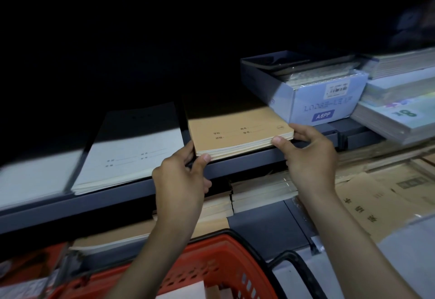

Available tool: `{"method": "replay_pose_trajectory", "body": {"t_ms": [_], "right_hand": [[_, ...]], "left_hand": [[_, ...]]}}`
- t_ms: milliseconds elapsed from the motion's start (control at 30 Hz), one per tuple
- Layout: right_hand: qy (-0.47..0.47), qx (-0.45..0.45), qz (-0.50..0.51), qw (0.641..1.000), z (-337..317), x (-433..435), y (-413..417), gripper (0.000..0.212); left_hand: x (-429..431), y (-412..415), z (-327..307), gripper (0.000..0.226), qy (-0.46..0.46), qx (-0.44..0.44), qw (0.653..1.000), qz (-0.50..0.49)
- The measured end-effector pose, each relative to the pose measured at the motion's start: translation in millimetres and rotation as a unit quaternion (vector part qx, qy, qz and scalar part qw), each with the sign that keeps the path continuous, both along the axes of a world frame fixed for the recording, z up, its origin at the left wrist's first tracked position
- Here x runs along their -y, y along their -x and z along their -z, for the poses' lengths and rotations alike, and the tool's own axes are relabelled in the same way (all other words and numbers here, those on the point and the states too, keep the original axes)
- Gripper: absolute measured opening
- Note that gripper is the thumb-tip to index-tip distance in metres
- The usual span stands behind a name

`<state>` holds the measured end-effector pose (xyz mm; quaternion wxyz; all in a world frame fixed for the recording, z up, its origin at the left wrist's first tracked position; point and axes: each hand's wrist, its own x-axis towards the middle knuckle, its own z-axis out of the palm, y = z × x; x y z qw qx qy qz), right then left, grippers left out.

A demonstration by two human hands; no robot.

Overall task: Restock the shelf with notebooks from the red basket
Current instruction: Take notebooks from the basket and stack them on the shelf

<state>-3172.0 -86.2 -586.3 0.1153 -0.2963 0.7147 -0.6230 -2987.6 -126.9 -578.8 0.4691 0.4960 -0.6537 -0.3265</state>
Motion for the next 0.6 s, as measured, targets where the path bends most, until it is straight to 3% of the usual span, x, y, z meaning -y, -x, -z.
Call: {"method": "replay_pose_trajectory", "body": {"t_ms": [300,600], "right_hand": [[0.014,0.004,-0.002,1.0,3.7,-3.0,-5.5,0.041],[-0.011,-0.025,0.024,0.999,-1.4,-8.5,-18.4,0.057]], "left_hand": [[-2.2,3.9,9.1,0.034,0.036,0.049,0.998,-0.001],[-15.5,-7.4,-1.7,0.042,0.017,0.03,0.999,0.032]]}}
